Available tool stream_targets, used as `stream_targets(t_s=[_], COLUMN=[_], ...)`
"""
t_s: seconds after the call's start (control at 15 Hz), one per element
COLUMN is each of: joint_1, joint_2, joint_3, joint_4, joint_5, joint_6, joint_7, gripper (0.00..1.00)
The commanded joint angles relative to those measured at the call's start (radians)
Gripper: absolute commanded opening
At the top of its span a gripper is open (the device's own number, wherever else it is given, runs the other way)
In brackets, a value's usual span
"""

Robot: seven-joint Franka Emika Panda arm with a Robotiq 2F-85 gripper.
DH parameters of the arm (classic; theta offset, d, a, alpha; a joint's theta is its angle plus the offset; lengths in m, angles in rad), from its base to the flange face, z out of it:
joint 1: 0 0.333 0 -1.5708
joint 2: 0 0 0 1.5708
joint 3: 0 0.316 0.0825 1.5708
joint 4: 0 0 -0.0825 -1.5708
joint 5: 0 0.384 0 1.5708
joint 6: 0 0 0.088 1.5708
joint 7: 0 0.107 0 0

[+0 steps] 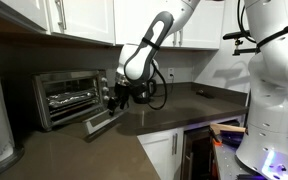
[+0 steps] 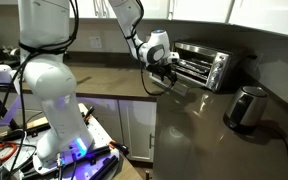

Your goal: Close the oven

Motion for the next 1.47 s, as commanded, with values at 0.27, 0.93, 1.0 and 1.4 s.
stream_targets(t_s=[0.27,0.93,1.0,1.4], joint_1=[0.002,0.039,0.046,0.054], joint_2=[-0.048,-0.073,-0.077,-0.097], joint_3=[-0.016,-0.053,-0.060,-0.078], joint_4=[-0.005,-0.004,-0.003,0.015], joint_5=[-0.044,-0.134,-0.147,-0.186], joint_6=[-0.010,-0.021,-0.025,-0.058], joint_7=[0.020,0.076,0.083,0.095], gripper=[1.00,1.00,1.00,1.00])
